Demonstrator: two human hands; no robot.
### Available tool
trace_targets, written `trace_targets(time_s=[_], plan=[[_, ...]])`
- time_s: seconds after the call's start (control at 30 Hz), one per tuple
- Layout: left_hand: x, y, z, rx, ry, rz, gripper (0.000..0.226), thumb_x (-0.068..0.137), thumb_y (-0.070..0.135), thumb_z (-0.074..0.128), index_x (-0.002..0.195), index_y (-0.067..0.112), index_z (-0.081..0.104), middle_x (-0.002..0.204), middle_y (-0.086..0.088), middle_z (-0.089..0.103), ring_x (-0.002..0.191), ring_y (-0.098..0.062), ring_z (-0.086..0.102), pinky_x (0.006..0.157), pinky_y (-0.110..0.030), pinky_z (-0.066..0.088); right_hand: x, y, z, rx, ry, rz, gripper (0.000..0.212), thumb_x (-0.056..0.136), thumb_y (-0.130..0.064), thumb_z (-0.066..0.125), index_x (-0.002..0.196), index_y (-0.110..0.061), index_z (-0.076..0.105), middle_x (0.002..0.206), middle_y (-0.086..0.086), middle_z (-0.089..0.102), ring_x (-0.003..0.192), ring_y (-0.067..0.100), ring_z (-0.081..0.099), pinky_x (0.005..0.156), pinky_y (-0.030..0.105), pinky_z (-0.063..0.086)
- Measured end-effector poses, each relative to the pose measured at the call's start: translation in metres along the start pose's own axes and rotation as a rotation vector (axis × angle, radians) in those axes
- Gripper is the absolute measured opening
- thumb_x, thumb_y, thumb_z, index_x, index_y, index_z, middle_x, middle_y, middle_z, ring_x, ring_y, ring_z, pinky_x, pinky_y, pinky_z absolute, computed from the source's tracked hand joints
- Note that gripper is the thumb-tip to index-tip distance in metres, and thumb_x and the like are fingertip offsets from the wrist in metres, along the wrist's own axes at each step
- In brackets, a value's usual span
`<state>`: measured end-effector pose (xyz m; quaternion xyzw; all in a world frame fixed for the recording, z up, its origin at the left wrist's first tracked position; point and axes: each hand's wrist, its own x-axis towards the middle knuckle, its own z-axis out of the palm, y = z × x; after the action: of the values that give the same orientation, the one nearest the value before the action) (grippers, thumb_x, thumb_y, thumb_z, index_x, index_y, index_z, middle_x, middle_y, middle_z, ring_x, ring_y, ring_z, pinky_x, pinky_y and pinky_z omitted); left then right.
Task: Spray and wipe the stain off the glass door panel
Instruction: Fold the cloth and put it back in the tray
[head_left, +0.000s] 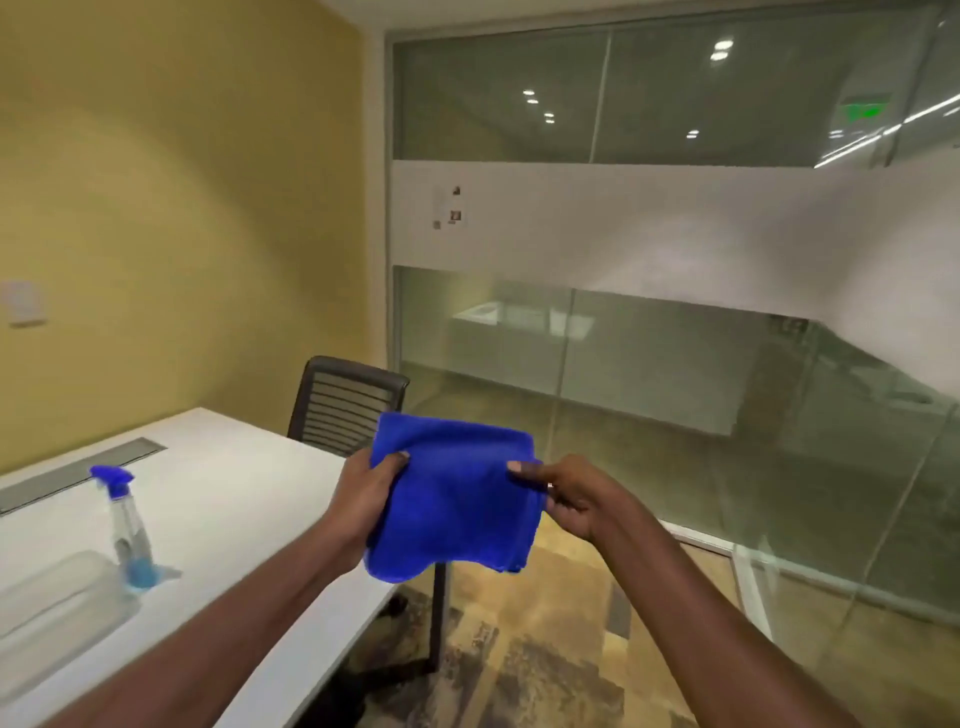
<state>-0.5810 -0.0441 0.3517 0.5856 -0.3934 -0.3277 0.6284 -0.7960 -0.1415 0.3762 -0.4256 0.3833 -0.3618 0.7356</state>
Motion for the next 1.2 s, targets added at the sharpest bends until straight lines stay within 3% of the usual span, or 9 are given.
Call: trace_targets(time_s=[0.1,0.2,0.37,0.53,0.6,0.67,0.77,0.93,1.2], plan=[[-0.013,-0.004,-0.026,0.024,0.076,0.017,0.015,0.096,0.024,0.053,0.094,0.02,0.068,0.075,0.006,0.075,0.065,-0.009,0.069,0.051,-0.021,0.05,0.015,0.027,0.022,-0.013,-0.108,0.203,0.009,0.085,0.015,0.06,0.082,0.013,0.068,0.075,0.022,0.074,0.061,0.026,0.074,0.069,0.033,0.059],[-0.025,-0.005,-0.059,-0.029,0.115,-0.014,0.018,0.096,0.028,0.057,0.098,0.014,0.068,0.076,0.002,0.075,0.064,-0.012,0.07,0.05,-0.021,0.052,0.029,0.048,0.051,-0.039,-0.16,0.287,0.018,0.085,0.009,0.064,0.102,0.013,0.066,0.089,0.025,0.074,0.071,0.032,0.075,0.071,0.041,0.061],[-0.041,-0.001,-0.117,-0.139,0.145,-0.101,0.035,0.084,0.035,0.073,0.105,0.008,0.065,0.091,-0.009,0.075,0.079,-0.024,0.07,0.067,-0.035,0.056,0.049,0.078,0.107,-0.282,-0.147,0.071,0.018,0.088,-0.023,0.069,0.104,-0.016,0.071,0.09,0.005,0.079,0.087,0.026,0.073,0.063,0.037,0.059],[-0.048,0.01,-0.169,-0.133,0.099,-0.148,0.059,0.058,0.018,0.086,0.111,0.006,0.065,0.106,-0.015,0.074,0.098,-0.034,0.071,0.079,-0.042,0.058,0.059,0.098,0.159,-0.288,-0.374,-0.007,0.005,0.088,-0.049,0.065,0.09,-0.047,0.07,0.092,-0.012,0.078,0.08,0.016,0.076,0.057,0.036,0.06],[-0.047,0.007,-0.19,-0.127,0.155,-0.145,0.059,0.055,0.006,0.082,0.11,0.004,0.064,0.105,-0.016,0.074,0.095,-0.035,0.071,0.074,-0.04,0.058,0.067,0.101,0.18,-0.296,-0.471,0.008,0.026,0.079,-0.047,0.078,0.103,-0.04,0.069,0.1,-0.009,0.077,0.087,0.016,0.075,0.061,0.033,0.06],[-0.042,-0.001,-0.214,-0.166,0.215,-0.13,0.056,0.055,-0.001,0.078,0.109,0.002,0.065,0.107,-0.021,0.073,0.093,-0.037,0.071,0.074,-0.041,0.059,0.08,0.106,0.205,-0.342,-0.545,0.069,0.043,0.07,-0.023,0.088,0.109,-0.019,0.071,0.106,0.005,0.077,0.094,0.025,0.075,0.069,0.035,0.06],[-0.032,-0.016,-0.252,-0.188,0.313,-0.115,0.063,0.055,-0.001,0.081,0.115,0.001,0.06,0.109,-0.023,0.071,0.094,-0.037,0.071,0.077,-0.044,0.06,0.099,0.119,0.24,-0.326,-0.589,0.168,0.038,0.069,0.011,0.078,0.105,0.008,0.067,0.105,0.023,0.074,0.098,0.038,0.072,0.081,0.043,0.061],[-0.008,-0.035,-0.326,-0.106,0.414,-0.168,0.089,0.05,0.005,0.089,0.125,0.026,0.046,0.115,-0.011,0.062,0.096,-0.033,0.068,0.07,-0.042,0.06,0.128,0.139,0.302,-0.395,-0.557,0.117,0.038,0.072,0.015,0.07,0.108,0.006,0.065,0.107,0.025,0.072,0.104,0.043,0.067,0.089,0.05,0.058],[0.034,-0.031,-0.437,0.125,0.322,-0.078,0.064,0.049,-0.008,0.075,0.105,0.022,0.069,0.115,-0.01,0.064,0.102,-0.035,0.063,0.071,-0.038,0.057,0.163,0.157,0.394,-0.453,-0.616,-0.182,0.025,0.077,0.002,0.072,0.101,-0.002,0.065,0.091,0.013,0.075,0.083,0.025,0.071,0.072,0.037,0.059]])
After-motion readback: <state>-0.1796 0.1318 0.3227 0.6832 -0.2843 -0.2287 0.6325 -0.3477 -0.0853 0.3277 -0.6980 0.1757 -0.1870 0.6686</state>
